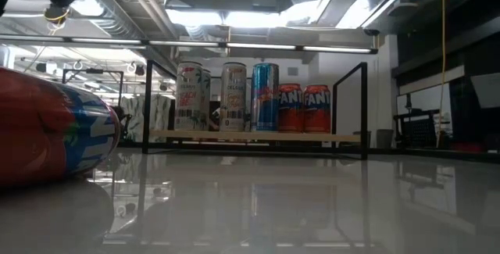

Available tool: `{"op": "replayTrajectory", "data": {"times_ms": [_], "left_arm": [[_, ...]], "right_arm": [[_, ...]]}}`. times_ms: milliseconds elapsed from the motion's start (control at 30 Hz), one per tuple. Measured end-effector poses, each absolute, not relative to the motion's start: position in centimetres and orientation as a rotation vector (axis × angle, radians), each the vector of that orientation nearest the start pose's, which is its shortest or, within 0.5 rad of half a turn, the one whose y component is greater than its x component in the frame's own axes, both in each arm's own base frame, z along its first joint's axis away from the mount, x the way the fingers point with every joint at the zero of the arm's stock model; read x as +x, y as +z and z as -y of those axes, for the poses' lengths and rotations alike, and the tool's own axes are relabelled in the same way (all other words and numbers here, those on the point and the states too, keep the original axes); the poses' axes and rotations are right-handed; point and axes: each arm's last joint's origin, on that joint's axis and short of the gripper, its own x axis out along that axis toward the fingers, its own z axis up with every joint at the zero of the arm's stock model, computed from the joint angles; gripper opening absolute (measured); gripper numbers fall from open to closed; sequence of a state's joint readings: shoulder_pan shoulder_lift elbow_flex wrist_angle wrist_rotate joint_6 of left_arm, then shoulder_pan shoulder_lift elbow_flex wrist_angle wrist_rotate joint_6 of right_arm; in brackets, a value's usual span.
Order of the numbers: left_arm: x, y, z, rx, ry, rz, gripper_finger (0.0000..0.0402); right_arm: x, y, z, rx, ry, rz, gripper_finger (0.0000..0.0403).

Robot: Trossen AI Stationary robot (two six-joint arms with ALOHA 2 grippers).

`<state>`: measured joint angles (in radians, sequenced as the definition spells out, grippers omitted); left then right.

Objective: Place canned beverage on shelf
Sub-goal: Put the white pink soda can on the shelf aligned with the other white pink soda cans

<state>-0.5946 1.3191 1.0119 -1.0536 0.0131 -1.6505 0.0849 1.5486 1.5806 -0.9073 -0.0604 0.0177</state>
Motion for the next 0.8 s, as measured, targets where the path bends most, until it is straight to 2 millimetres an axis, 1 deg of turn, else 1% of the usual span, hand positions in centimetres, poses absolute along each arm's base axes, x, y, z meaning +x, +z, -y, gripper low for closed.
{"op": "replayTrajectory", "data": {"times_ms": [233, 400, 700, 800], "left_arm": [[19.3, 23.1, 13.8, -0.896, 0.695, -1.377, 0.0394], [19.4, 22.3, 14.4, -0.861, 0.71, -1.398, 0.0394], [19.6, 21.9, 14.5, -0.846, 0.723, -1.396, 0.0394], [19.6, 21.9, 14.6, -0.876, 0.743, -1.399, 0.0394]], "right_arm": [[31.8, 36.1, -2.9, 0.006, 0.128, -0.877, 0.0147], [31.8, 36.1, -2.9, 0.006, 0.128, -0.876, 0.0147], [31.8, 36.1, -2.9, 0.006, 0.128, -0.876, 0.0147], [31.8, 36.1, -2.9, 0.006, 0.128, -0.876, 0.0147]]}}
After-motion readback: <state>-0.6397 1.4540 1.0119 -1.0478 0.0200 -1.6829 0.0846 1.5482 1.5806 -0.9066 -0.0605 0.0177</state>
